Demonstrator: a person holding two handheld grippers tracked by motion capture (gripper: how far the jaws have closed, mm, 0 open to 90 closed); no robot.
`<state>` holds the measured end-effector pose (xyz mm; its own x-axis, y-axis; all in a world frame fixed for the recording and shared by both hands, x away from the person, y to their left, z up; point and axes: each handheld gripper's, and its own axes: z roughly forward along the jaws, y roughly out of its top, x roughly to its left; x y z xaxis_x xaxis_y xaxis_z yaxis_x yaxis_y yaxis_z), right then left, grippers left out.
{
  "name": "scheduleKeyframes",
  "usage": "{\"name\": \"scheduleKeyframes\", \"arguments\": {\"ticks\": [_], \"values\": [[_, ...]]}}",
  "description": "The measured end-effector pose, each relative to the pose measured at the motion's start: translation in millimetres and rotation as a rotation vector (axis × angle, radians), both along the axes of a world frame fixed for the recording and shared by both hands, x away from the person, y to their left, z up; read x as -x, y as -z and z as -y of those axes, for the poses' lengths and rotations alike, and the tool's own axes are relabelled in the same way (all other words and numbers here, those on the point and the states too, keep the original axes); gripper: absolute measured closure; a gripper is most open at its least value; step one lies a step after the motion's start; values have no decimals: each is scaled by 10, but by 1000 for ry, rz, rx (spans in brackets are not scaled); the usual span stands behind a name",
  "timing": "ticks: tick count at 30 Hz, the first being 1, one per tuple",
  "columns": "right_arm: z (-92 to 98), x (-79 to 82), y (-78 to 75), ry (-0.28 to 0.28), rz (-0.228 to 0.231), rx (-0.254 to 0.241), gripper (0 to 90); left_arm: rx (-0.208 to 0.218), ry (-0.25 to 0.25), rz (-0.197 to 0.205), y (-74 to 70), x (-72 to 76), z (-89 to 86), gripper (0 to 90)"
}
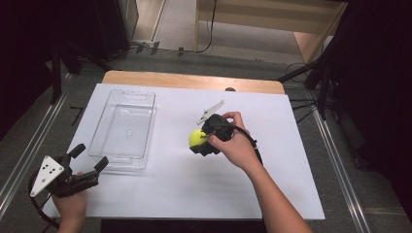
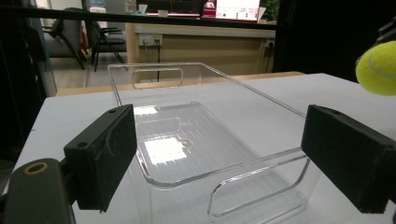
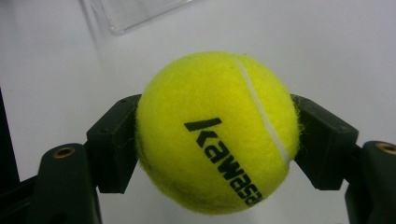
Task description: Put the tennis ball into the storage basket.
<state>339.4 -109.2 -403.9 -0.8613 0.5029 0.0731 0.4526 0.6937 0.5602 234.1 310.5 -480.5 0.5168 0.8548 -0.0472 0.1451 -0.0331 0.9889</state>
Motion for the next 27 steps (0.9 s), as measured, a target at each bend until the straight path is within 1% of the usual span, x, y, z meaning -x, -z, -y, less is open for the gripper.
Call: {"name": "scheduleKeyframes", "arguments": {"ticks": [1, 2, 5, 7, 8, 12, 13, 14, 15, 17, 20, 27], "values": [[-36, -8, -7, -9, -4, -2, 234, 0, 1, 1, 0, 0, -1, 111], [-54, -13, -10, -9, 3, 0, 234, 0, 1, 1, 0, -1, -2, 111], [-90, -20, -19, -14, 0, 1, 235, 0, 1, 1, 0, -1, -1, 110], [-135, -36, -36, -30, 2, 1, 234, 1, 1, 1, 0, -1, -1, 111], [-151, -37, -43, -25, 1, 1, 234, 1, 1, 1, 0, -1, -1, 111], [-195, -51, -56, -38, 3, 2, 234, 1, 2, 1, 0, -1, -1, 111], [-225, -51, -68, -29, 0, 3, 234, 3, 2, 1, 0, -1, -1, 111], [-237, -61, -69, -42, 8, 2, 234, 4, 2, 2, 0, -1, 0, 111], [-252, -63, -72, -46, 6, 1, 234, 4, 2, 2, 0, -1, 0, 111], [-285, -70, -79, -52, 3, 2, 234, 4, 2, 2, 0, -2, 1, 111], [-334, -86, -99, -55, 12, 10, 234, 3, 2, 2, 0, -3, 1, 111], [-441, -115, -138, -72, 17, 7, 235, 6, 3, 3, 0, -4, 0, 111]]}}
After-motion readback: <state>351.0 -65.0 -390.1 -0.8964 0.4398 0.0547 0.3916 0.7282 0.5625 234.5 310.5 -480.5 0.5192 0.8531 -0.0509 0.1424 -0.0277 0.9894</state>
